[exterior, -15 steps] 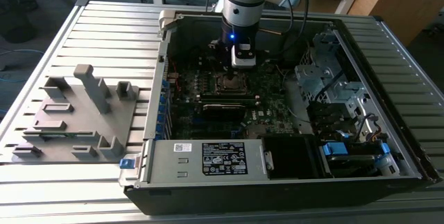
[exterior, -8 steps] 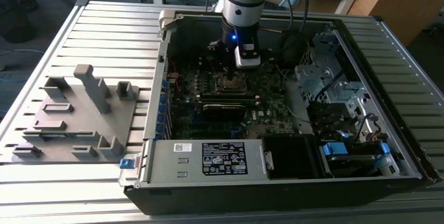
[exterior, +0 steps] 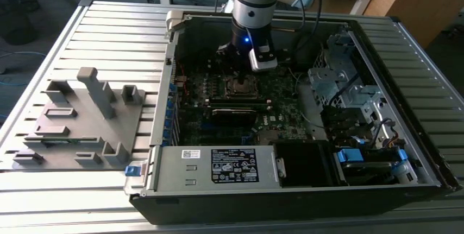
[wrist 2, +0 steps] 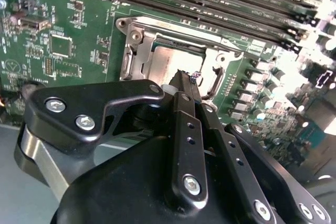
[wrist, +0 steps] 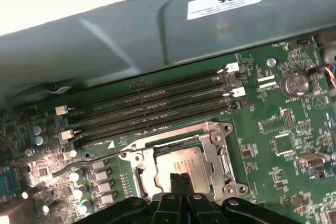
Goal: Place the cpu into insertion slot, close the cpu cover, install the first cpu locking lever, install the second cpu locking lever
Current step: 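Close the cpu cover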
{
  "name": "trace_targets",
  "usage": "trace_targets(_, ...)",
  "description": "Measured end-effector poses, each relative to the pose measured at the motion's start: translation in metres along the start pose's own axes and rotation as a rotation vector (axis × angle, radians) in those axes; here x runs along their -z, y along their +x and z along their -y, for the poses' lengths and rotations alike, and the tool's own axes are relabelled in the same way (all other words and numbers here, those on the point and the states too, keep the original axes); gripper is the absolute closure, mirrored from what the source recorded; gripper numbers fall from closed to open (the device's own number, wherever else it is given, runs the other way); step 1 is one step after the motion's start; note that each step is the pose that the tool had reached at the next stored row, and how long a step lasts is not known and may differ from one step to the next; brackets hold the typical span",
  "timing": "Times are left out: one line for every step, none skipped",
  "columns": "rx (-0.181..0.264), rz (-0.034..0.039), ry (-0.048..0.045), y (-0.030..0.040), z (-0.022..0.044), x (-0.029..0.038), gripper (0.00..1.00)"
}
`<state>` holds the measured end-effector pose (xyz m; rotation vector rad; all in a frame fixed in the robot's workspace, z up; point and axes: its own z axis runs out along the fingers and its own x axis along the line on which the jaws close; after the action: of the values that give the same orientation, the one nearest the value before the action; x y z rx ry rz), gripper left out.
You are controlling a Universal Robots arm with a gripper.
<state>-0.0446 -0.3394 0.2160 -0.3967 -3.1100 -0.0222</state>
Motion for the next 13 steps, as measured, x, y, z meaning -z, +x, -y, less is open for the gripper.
trace_targets(0.011, 0.003, -0.0014, 0.0, 0.0, -0.0001, 0.9)
trace_targets(0.022, 0.006, -0.0028, 0.0, 0.0, -0.0002, 0.9)
trace_targets(0.035, 0.0095, -0.0042, 0.0, 0.0, -0.0004, 0.9)
trace_targets(0.046, 0.0131, -0.0055, 0.0, 0.0, -0.0005, 0.9)
trace_targets(0.058, 0.0169, -0.0067, 0.0, 0.0, -0.0006, 0.9)
trace_targets(0.069, 0.0206, -0.0081, 0.0, 0.0, -0.0007, 0.9)
trace_targets(0.08, 0.0241, -0.0094, 0.0, 0.0, -0.0008, 0.9)
trace_targets(0.092, 0.0273, -0.0107, 0.0, 0.0, -0.0009, 0.9)
trace_targets(0.105, 0.0301, -0.012, 0.0, 0.0, -0.0011, 0.9)
trace_targets(0.117, 0.0321, -0.0128, 0.0, 0.0, -0.0013, 0.9)
trace_targets(0.13, 0.0336, -0.0135, 0.0, 0.0, -0.0014, 0.9)
trace_targets(0.135, 0.0338, -0.0134, 0.0, 0.0, -0.0014, 0.9)
trace_targets(0.135, 0.0339, -0.0135, 0.0, 0.0001, -0.0015, 0.9)
